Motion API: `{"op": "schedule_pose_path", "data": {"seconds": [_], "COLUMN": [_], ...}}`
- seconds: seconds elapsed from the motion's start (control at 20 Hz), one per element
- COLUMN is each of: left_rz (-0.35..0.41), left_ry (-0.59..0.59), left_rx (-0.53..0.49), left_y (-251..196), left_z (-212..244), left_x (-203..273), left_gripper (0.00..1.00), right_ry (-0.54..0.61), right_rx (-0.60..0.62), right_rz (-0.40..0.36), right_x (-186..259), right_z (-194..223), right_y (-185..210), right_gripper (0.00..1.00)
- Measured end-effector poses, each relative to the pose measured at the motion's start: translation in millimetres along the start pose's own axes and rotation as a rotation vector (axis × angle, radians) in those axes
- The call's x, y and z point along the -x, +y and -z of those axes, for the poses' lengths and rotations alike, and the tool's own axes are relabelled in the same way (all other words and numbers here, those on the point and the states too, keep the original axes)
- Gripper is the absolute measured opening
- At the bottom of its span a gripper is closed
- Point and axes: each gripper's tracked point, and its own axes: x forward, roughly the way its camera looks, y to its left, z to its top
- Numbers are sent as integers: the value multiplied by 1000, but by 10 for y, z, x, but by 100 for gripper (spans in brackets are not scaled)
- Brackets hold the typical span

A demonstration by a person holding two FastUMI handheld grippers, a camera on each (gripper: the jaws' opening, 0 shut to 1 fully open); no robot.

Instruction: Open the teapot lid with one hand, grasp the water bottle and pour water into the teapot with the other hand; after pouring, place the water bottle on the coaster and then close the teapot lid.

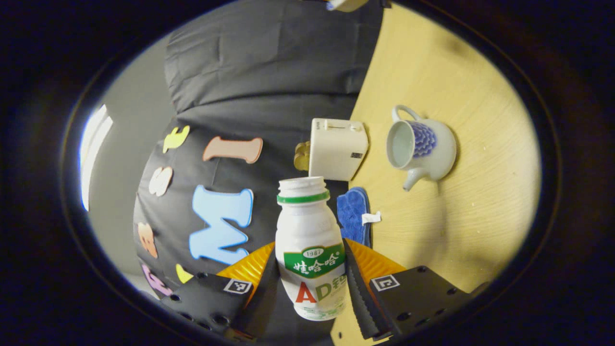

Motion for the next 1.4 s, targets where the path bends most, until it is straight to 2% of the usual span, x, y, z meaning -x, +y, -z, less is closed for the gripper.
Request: {"op": "schedule_pose_path", "data": {"seconds": [0.2, 0.25, 0.3, 0.35, 0.4, 0.55, 0.75, 0.8, 0.85, 0.9, 1.1, 1.15, 1.2, 1.25, 1.3, 1.35, 1.4], "left_rz": [-32, -42, -48, -53, -52, -116, -108, -105, -98, -100, -112, -115, -120, -125, -127, -128, -128], "left_ry": [39, 38, 32, 21, 18, 4, -14, -13, -8, 3, 40, 47, 58, 63, 64, 64, 65], "left_rx": [278, 350, 429, 502, 561, 758, 1059, 1118, 1160, 1194, 1281, 1289, 1287, 1282, 1281, 1282, 1283], "left_y": [-66, -61, -57, -14, 14, 339, 513, 540, 559, 596, 617, 615, 630, 626, 638, 645, 665], "left_z": [387, 459, 492, 520, 550, 707, 904, 960, 1013, 1112, 1365, 1411, 1453, 1466, 1474, 1479, 1483], "left_x": [195, 236, 277, 288, 323, 462, 554, 566, 555, 562, 574, 567, 570, 583, 590, 593, 596], "left_gripper": [81, 76, 81, 81, 81, 81, 81, 75, 81, 81, 72, 70, 75, 75, 70, 75, 70], "right_ry": [39, 44, 52, 64, 74, 137, 179, 184, 194, 202, 220, 226, 234, 239, 237, 239, 240], "right_rx": [-37, -58, -71, -84, -94, -123, -129, -115, -106, -105, -83, -76, -78, -81, -92, -104, -112], "right_rz": [-65, -74, -76, -79, -73, -45, -32, -25, -28, -33, -51, -48, -51, -49, -51, -51, -53], "right_x": [-302, -409, -514, -630, -743, -1110, -1389, -1436, -1473, -1502, -1557, -1569, -1572, -1551, -1579, -1567, -1570], "right_z": [1, -12, -9, 20, 43, 253, 409, 445, 496, 534, 634, 668, 704, 722, 710, 731, 730], "right_y": [249, 313, 348, 398, 432, 535, 644, 647, 680, 711, 800, 800, 806, 796, 790, 795, 790], "right_gripper": [7, 7, 7, 7, 7, 7, 7, 7, 7, 7, 7, 7, 7, 7, 7, 7, 7]}}
